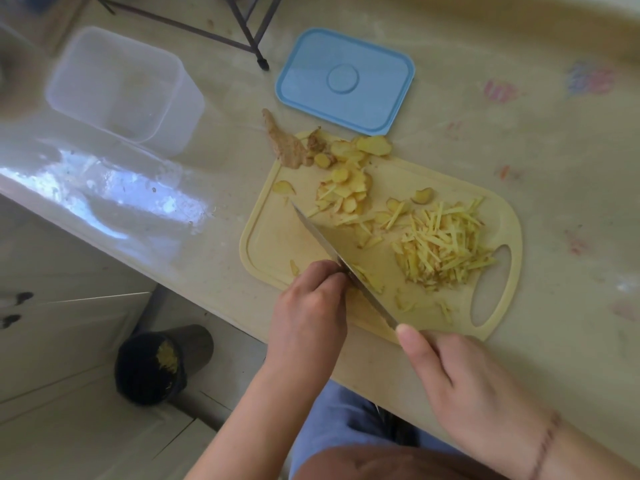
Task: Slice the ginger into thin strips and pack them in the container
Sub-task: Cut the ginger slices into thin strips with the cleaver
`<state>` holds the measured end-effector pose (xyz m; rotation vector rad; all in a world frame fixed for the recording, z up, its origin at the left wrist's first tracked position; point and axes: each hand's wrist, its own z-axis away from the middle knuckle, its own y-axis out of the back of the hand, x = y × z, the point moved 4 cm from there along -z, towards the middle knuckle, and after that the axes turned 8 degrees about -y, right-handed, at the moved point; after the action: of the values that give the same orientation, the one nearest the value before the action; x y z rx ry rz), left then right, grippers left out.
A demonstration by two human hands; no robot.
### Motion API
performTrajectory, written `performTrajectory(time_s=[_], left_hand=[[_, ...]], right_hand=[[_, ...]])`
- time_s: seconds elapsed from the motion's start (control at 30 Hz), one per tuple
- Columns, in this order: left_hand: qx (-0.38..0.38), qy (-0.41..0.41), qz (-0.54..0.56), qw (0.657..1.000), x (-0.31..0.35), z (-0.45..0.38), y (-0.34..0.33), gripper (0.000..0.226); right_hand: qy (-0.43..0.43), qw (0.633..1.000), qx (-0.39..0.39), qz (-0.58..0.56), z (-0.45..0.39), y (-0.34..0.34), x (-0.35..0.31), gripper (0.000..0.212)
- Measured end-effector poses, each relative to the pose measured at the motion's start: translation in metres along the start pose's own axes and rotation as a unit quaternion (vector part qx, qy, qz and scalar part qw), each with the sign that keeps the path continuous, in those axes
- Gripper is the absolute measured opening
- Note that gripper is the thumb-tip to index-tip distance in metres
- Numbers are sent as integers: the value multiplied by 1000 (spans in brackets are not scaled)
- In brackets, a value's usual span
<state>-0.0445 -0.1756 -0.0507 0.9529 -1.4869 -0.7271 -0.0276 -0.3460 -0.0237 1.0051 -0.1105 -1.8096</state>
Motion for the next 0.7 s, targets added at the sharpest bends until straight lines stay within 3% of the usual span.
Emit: performTrajectory(time_s=[0.7], left_hand=[[28, -4, 33, 999, -2, 0, 6, 29]], right_hand=[[-28, 999, 4, -20, 15, -1, 3, 72]])
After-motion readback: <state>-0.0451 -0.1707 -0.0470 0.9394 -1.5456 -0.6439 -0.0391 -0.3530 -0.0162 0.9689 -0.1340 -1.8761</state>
